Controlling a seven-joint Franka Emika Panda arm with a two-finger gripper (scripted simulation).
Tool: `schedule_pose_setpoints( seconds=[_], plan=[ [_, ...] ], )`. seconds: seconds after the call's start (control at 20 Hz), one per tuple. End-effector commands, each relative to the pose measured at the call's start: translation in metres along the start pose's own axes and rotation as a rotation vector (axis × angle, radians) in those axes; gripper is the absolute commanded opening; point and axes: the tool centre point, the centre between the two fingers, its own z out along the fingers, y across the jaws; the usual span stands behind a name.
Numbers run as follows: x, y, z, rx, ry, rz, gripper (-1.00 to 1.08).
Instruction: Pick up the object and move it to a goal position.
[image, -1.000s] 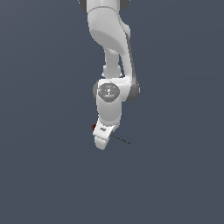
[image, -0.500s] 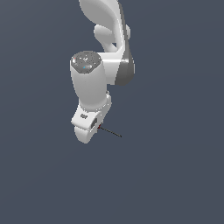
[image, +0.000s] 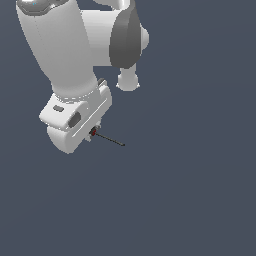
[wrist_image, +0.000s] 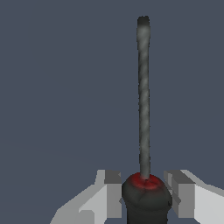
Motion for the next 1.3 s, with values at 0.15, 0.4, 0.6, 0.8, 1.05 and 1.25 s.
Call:
schedule_pose_setpoints(
  seconds=[0.15,0.4,0.6,0.8,1.05,1.25],
  plan=[
    [-0.014,0.016,-0.042,0.000,0.000,0.000,-1.00],
    [-0.024,0.027,-0.070,0.000,-0.001,0.001,-1.00],
    [-0.029,0.034,-0.086,0.000,-0.001,0.001,-1.00],
    [-0.032,0.038,-0.096,0.000,-0.002,0.001,-1.00],
    [-0.034,0.042,-0.103,0.000,-0.002,0.001,-1.00],
    [-0.035,0.043,-0.104,0.000,-0.002,0.001,-1.00]
  ],
)
